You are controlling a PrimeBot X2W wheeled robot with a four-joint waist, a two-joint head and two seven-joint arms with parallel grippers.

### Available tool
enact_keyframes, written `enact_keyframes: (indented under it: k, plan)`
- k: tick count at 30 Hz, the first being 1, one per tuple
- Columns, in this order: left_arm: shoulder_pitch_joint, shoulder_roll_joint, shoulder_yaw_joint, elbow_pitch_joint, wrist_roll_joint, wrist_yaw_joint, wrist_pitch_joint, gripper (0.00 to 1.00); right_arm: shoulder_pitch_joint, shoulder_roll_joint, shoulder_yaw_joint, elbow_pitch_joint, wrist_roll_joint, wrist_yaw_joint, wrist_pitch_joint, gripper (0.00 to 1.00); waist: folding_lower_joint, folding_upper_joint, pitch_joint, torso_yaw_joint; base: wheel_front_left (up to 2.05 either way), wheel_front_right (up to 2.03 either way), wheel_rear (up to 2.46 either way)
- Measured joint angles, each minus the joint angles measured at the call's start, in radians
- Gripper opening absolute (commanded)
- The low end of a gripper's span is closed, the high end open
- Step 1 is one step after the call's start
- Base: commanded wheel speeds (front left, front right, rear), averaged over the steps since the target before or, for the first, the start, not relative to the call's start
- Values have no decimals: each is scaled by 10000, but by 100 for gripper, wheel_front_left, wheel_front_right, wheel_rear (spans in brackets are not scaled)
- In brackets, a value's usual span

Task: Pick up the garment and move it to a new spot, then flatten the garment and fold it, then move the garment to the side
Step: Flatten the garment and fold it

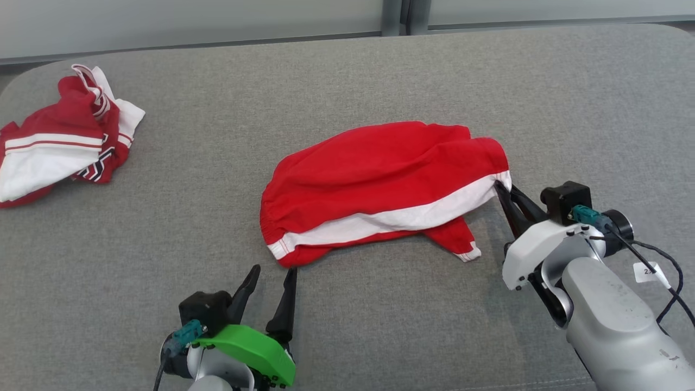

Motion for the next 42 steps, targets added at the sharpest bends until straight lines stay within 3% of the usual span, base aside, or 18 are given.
enact_keyframes:
  k: [9, 18, 19, 20, 21, 22, 23, 33, 37, 42]
  plan:
    - [-1137, -56, 71, 1929, -2414, -171, 59, 100, 235, 178, -142, -523, -326, 0, -2, 0, 0, 0, 10, -491, 0, 0, 0]
    - [-1868, -63, -713, 2972, -3246, -228, -253, 100, 262, 253, -215, -671, -447, 0, 42, 0, 0, 0, 105, -657, 0, 0, 0]
    - [-1916, -63, -792, 3064, -3292, -228, -311, 93, 265, 257, -226, -679, -460, 0, 59, 0, 0, 0, 104, -658, 0, 0, 0]
    - [-1958, -63, -863, 3126, -3350, -228, -339, 67, 272, 257, -234, -686, -474, 0, 59, 0, 0, 0, 104, -659, 0, 0, 0]
    - [-2011, -63, -924, 3166, -3457, -238, -360, 30, 284, 259, -242, -696, -481, 0, 61, 0, 0, 0, 103, -658, 0, 0, 0]
    - [-2066, -65, -984, 3195, -3553, -247, -424, 9, 299, 261, -249, -706, -483, 0, 61, 0, 0, 0, 101, -655, 0, 0, 0]
    - [-2124, -65, -1053, 3229, -3595, -251, -435, 0, 318, 259, -257, -715, -487, 0, 61, 0, 0, 0, 97, -652, 0, 0, 0]
    - [-2406, -69, -1218, 3081, -3965, -330, -844, 0, 416, 265, -445, -1170, -387, 0, 58, 0, 0, 0, -114, -657, 0, 0, 0]
    - [-2406, -69, -796, 2190, -4460, -355, -943, 0, 657, 221, -516, -1893, 537, 0, 56, 0, 0, 0, -358, -670, 0, 0, 0]
    - [-2132, -25, -382, 560, -5170, -385, -959, 0, 953, -456, -477, -3172, 1200, 0, 263, 0, 0, 0, -801, -704, 0, 0, 0]
